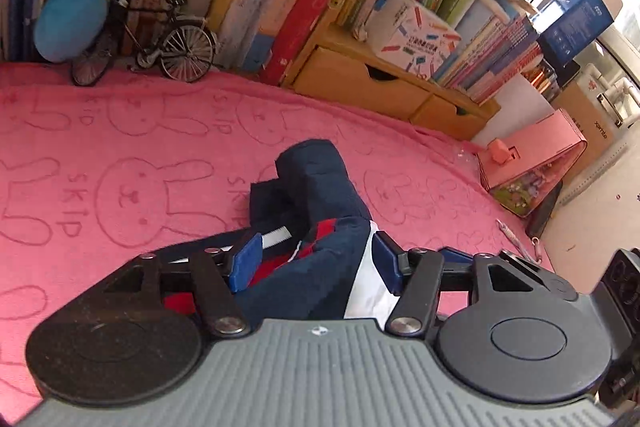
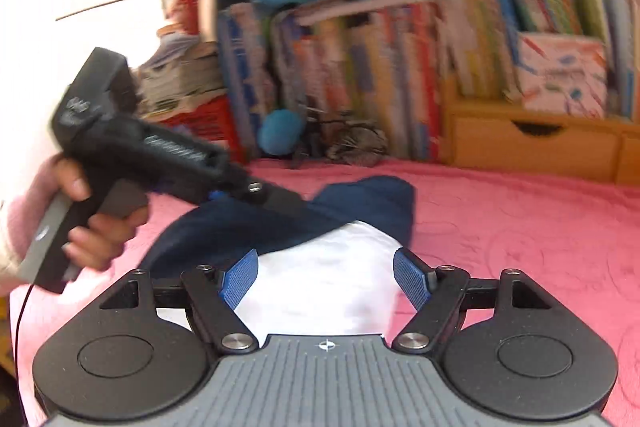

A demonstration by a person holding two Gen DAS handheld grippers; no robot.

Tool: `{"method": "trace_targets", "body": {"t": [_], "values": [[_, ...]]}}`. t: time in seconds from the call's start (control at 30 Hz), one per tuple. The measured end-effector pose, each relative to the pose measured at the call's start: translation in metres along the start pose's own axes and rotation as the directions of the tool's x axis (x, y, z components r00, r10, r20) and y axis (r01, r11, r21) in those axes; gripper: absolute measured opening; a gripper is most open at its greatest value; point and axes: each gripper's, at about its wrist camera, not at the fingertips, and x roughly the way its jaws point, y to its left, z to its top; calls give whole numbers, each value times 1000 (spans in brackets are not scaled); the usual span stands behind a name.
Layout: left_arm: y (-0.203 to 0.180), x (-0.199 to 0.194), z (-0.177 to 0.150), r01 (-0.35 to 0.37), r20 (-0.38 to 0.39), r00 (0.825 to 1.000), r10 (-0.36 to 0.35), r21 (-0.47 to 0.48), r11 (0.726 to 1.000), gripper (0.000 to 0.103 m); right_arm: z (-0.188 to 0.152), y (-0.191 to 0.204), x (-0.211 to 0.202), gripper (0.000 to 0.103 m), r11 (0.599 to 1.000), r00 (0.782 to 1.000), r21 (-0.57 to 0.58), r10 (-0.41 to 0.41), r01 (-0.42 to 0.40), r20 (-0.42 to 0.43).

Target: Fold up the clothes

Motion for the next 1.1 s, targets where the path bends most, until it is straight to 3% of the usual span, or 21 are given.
{"method": "trace_targets", "body": {"t": [0.1,0.23,0.27,0.33,0.43,0.5,0.57,0.63,0.67,0.83,1.1], "values": [[9,13,3,40,-36,998,-42,-69,997,61,-7,-20,22,72,998,999,66,25,-22,-45],[11,23,14,30,-31,999,-33,-97,995,57,-18,-8,32,72,999,999,7,38,-38,-26],[11,26,17,25,-26,999,-28,-95,995,53,-19,-7,31,72,999,999,-2,41,-41,-20],[9,30,20,25,-12,1000,-26,-82,996,30,-22,-7,31,74,999,999,-10,50,-50,-10],[5,35,20,50,21,999,-49,-35,998,18,-27,-12,33,75,998,998,0,67,-67,5],[4,35,17,83,45,996,-82,-15,996,18,-29,-15,32,76,997,997,10,80,-80,12],[14,36,18,128,34,991,-126,-86,988,21,-29,-19,31,77,994,995,38,98,-99,7],[24,45,20,175,-18,983,-180,-174,969,48,-29,-20,32,78,993,995,49,103,-103,2],[29,49,21,195,-45,977,-210,-219,956,50,-29,-20,32,78,993,994,53,105,-105,-1],[15,58,26,83,-11,996,-85,-127,988,14,-29,-21,33,79,992,994,64,110,-109,-14],[19,65,39,91,37,996,-87,-126,988,6,-29,-23,35,79,990,992,78,118,-115,-31]]}}
